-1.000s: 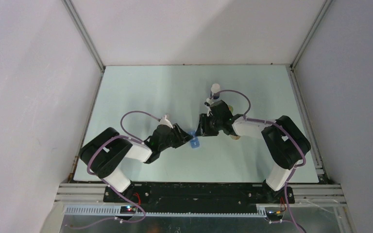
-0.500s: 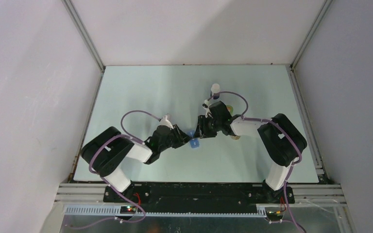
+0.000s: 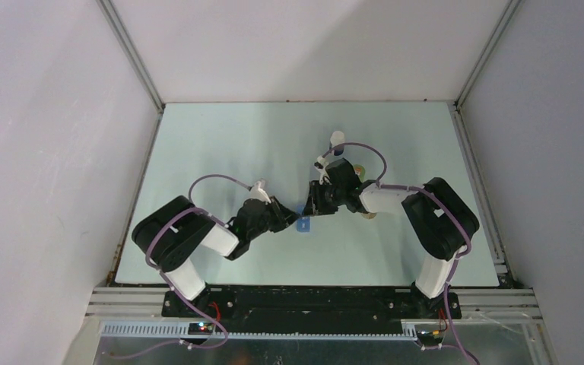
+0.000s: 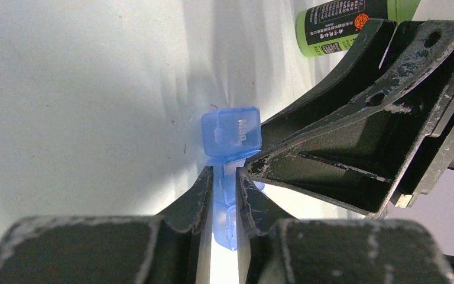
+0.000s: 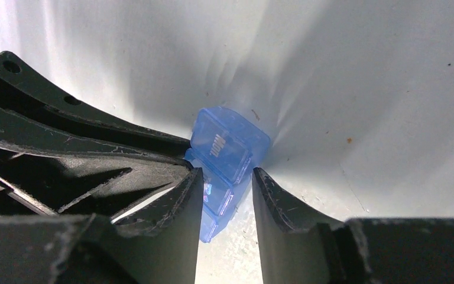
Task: Sort the pills into containers
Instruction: Close the pill container at the center of the board.
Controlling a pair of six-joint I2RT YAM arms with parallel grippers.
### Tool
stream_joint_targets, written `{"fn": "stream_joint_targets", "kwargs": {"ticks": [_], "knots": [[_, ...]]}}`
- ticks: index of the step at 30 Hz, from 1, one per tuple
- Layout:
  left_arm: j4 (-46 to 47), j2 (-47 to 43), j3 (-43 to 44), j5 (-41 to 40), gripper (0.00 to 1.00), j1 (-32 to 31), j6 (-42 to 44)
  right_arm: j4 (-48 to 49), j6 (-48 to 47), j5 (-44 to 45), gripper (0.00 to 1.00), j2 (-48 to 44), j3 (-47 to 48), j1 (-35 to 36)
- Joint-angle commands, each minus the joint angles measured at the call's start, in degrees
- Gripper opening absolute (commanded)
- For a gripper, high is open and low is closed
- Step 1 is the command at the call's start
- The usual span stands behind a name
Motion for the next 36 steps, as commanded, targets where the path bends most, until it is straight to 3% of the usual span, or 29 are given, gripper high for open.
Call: {"fn": "stream_joint_targets", "kwargs": {"ticks": [1, 10, 15, 18, 22, 29, 36], "knots": [[-1.1, 2.6, -1.9, -0.9, 0.0, -0.3, 0.8, 0.9, -1.7, 1.0, 0.38, 0.8, -0.3, 0.5], [-2.4, 2.2, -2.4, -3.0, 0.0, -0.3, 0.1, -0.5, -0.9, 5.9, 0.36, -0.2, -0.3, 0.7], [-2.4, 1.5, -2.2, -2.4, 0.16, -0.3, 0.6, -1.7, -1.5, 7.5, 0.36, -1.5, -0.3, 0.9], [-3.4, 0.9, -1.6, -2.3, 0.18, -0.4, 1.6, -4.2, -2.3, 7.6, 0.37, -1.8, -0.3, 0.9], [-9.8, 0.0, 0.4, -3.0, 0.17, -0.8, 3.6, -7.1, -3.9, 7.2, 0.37, -1.8, -0.3, 1.0], [-29.6, -2.3, 6.9, -9.0, 0.2, -3.3, 7.8, -12.3, -6.6, 9.9, 0.37, -1.2, -0.3, 1.5], [-30.2, -4.1, 8.6, -8.4, 0.27, -3.5, 7.4, -11.8, -4.8, 12.1, 0.38, -2.7, 0.4, 1.8]]}}
